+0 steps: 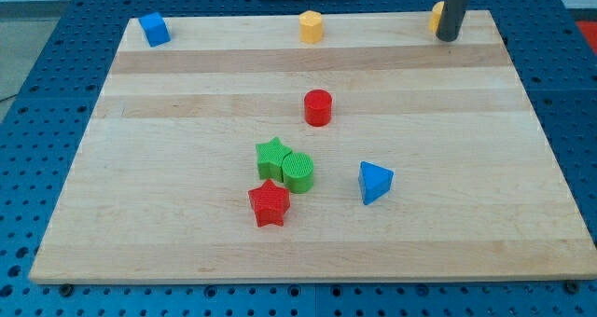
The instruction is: Move the red circle to the center left
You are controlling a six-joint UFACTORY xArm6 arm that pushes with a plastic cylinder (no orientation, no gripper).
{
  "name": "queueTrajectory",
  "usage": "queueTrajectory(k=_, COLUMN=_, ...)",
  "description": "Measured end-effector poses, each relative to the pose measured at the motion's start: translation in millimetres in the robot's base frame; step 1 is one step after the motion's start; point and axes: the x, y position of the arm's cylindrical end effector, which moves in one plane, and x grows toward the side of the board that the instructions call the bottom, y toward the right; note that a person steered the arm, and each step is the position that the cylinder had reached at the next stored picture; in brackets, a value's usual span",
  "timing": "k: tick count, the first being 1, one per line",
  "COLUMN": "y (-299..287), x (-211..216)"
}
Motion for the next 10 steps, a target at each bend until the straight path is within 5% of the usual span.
queueTrajectory(k=3, y=60, x=124)
queueTrajectory(k=5, y=-25, x=128)
queueTrajectory(k=7, y=-197, x=129)
queueTrajectory(k=10, y=-171, x=173)
